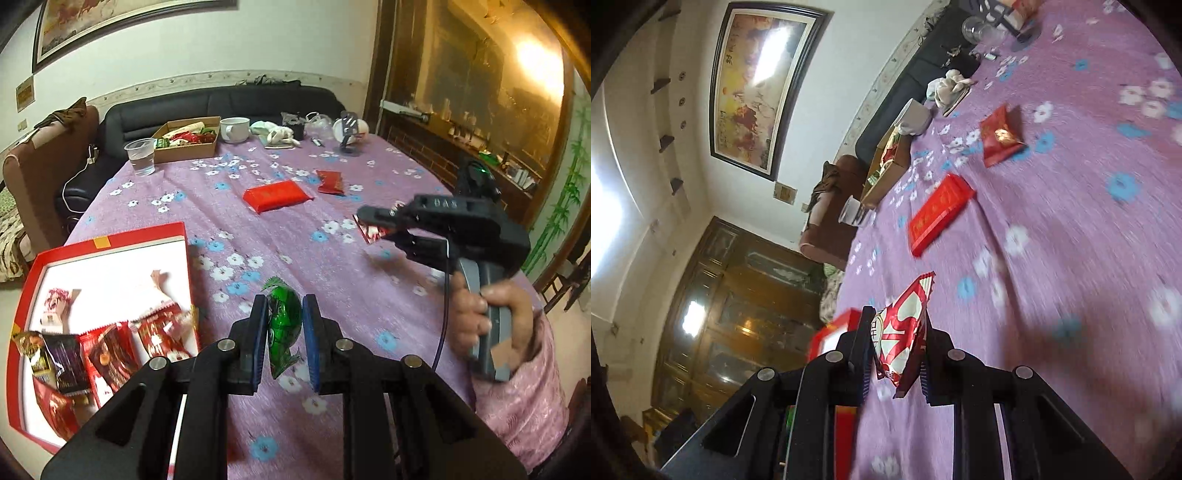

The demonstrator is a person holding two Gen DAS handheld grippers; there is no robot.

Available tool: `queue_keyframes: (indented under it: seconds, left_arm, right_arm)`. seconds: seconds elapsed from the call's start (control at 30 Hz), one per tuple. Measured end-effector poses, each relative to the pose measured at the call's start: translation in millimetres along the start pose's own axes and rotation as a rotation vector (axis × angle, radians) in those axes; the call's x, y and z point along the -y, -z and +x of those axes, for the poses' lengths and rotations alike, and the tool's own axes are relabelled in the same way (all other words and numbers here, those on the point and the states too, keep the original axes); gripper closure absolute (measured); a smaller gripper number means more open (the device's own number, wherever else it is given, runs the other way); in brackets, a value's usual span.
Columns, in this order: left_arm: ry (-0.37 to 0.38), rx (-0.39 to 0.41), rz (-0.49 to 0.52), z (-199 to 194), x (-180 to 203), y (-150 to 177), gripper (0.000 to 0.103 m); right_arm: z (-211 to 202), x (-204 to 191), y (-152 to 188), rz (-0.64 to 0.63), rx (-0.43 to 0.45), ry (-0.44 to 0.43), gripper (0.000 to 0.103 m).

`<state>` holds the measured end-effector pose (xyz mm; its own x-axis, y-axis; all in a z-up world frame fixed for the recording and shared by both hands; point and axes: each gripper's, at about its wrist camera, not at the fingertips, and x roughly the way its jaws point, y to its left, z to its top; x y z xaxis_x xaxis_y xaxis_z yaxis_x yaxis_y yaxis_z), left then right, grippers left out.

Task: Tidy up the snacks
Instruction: 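Carry both snacks over the white tray and open both tools to drop them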

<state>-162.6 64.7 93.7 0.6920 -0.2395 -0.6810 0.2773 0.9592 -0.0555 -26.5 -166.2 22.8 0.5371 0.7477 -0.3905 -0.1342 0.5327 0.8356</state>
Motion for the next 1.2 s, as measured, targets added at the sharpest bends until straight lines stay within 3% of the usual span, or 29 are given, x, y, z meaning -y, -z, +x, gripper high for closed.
queue_keyframes:
  seconds: [0.1,0.57,1.2]
  left_arm:
    - [0.019,0.016,-0.010,-7,2,10,0.087]
    - [0.048,0.113,0.003,-52,9,38,0.087]
    - [-0.070,0.185,-0.058,-87,-42,52,0.087]
  right_arm:
    - [-18,-12,18,-0.054,0.019,0.057,0.082]
    - [-54,-63,99,-0.212,0.018,0.150,0.082]
    - [-11,-111,155,-0.347,-0.088,0.147,0.082]
